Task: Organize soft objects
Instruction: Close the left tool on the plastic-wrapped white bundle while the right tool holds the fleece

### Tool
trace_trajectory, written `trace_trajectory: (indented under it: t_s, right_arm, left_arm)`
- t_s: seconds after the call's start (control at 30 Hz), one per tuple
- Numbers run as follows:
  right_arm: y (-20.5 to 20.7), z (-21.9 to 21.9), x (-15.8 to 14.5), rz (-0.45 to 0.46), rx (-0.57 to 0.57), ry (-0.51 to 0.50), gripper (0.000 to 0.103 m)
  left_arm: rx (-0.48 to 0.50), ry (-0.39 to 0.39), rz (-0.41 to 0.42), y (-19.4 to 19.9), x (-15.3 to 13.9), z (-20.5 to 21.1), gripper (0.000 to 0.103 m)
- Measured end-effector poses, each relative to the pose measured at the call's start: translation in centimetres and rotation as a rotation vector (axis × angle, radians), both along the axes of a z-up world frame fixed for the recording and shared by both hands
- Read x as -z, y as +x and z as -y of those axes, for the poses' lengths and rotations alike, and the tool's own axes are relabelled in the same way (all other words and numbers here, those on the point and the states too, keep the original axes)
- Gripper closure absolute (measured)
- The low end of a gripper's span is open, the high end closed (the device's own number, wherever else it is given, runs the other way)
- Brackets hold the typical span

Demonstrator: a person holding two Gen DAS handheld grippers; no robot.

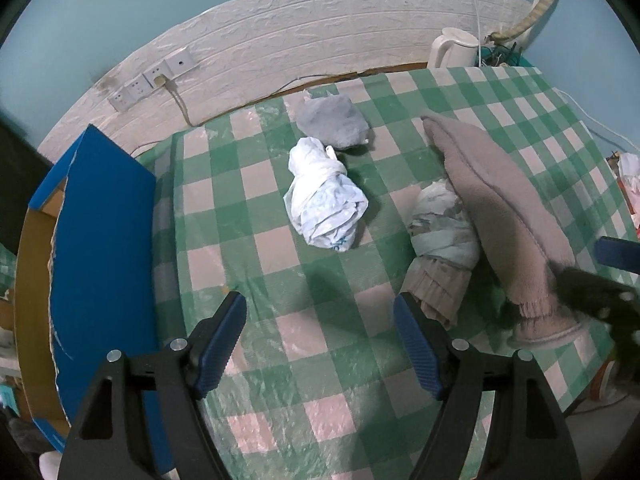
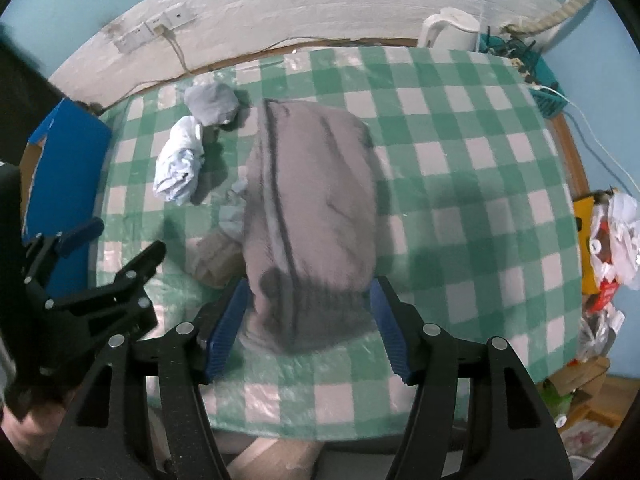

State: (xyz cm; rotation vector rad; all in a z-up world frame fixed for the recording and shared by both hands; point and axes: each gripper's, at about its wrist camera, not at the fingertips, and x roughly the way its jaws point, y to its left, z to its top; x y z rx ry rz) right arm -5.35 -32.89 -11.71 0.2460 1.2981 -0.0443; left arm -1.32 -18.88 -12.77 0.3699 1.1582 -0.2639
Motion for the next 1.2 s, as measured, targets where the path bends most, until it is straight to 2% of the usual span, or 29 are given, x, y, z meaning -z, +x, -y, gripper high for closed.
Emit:
trace_trajectory:
  t_s: [0.4,0.7,0.9,1.2]
  right_arm:
    - [3.4,-1.3,3.1,-0.059,-0.048,-0.11,0.04]
    - [2.5,2.0,4.3,-0.078,0.004,-0.059,0.041]
    - [1.5,4.0,4.9,-0.084,0.028,-0.034,0.056]
    - [0.3,4.7,5.3,-0.072,-0.002,-0.062,0.074]
  left_arm:
    - [0.007,-0.002,-0.036,0.5,1.3,0.9,0.026]
    - [0.048,0.008,-0.018,0.2,1.1,2.7,0.025]
    - [0.056,0.005,-0.029,0.3,1.3,4.1,0.025]
    - [0.077,0.014,-0.053,0.3,2.4,6.2,0.025]
